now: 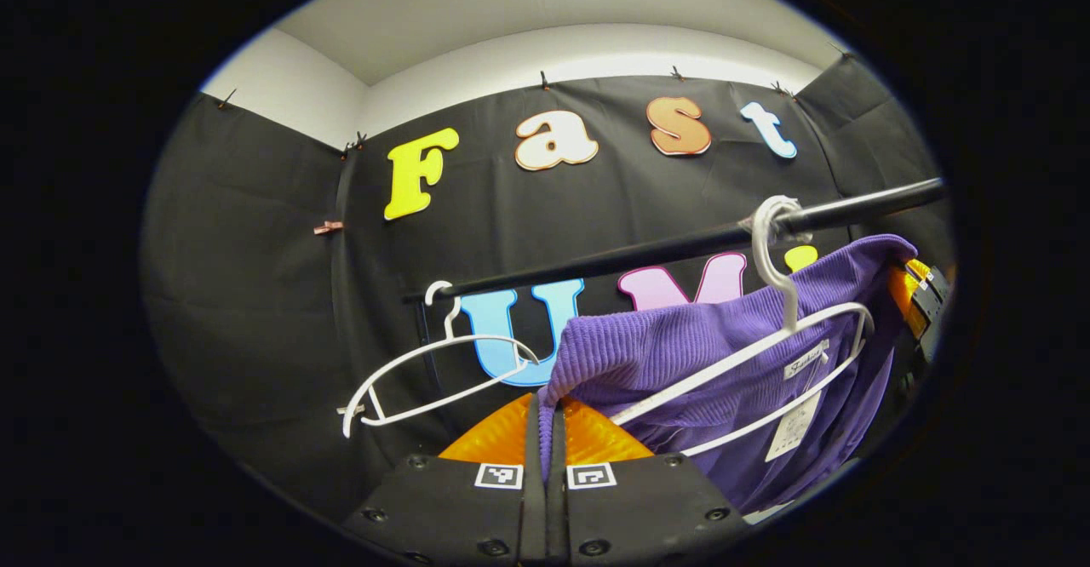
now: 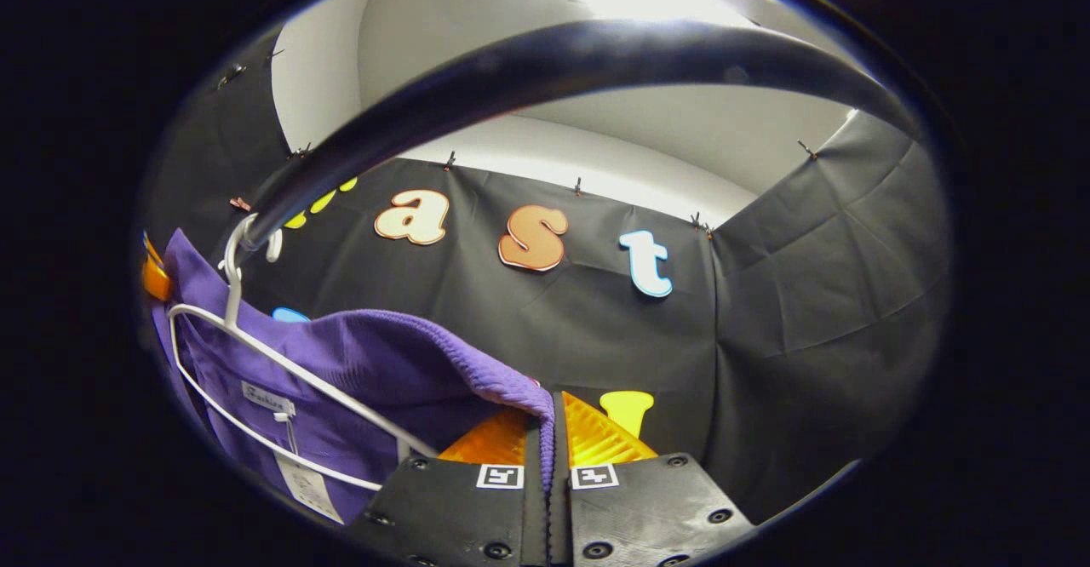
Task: Grasp the clothes on the hanger with both hands and then place them into the laundry hamper below.
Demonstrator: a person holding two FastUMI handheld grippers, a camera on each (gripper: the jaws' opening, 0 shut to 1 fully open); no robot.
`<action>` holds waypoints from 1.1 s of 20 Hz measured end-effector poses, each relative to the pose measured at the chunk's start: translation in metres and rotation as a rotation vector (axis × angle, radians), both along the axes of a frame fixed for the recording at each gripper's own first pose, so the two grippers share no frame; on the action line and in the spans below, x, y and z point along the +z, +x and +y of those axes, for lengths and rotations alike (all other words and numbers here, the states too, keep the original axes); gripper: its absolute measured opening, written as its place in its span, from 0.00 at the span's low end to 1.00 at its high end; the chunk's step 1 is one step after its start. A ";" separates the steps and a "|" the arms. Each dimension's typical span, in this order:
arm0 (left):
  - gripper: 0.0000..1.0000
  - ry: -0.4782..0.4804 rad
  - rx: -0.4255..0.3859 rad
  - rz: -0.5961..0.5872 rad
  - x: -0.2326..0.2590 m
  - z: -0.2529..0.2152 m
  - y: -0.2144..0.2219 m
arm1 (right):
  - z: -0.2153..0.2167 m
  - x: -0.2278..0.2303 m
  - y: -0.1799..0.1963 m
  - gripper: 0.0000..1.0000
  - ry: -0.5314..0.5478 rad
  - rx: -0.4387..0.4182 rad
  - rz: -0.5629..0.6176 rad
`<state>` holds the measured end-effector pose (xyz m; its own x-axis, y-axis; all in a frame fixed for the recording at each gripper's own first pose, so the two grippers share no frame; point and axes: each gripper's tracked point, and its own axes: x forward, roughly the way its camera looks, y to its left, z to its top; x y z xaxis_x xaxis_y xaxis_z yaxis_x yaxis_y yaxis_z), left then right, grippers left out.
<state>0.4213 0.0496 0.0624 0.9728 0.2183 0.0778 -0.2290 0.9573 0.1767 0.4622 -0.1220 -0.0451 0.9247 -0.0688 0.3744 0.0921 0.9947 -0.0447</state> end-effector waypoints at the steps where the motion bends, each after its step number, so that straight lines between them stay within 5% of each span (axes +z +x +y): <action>1: 0.05 0.002 -0.013 -0.004 0.005 -0.003 0.002 | -0.002 -0.001 0.008 0.06 -0.005 -0.013 -0.006; 9: 0.05 0.029 -0.078 0.033 -0.003 -0.026 0.004 | -0.008 -0.080 0.045 0.06 -0.101 -0.105 0.133; 14: 0.05 0.042 -0.085 0.049 -0.008 -0.025 0.006 | 0.016 -0.163 0.038 0.06 -0.015 -0.029 0.319; 22: 0.05 -0.007 0.054 0.051 -0.011 0.043 -0.018 | 0.088 -0.156 -0.037 0.06 0.045 0.189 0.398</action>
<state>0.4031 0.0924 0.0516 0.9622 0.2711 0.0269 -0.2713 0.9449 0.1832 0.4250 -0.0336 -0.2013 0.9941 0.1076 -0.0127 -0.1076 0.9942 0.0037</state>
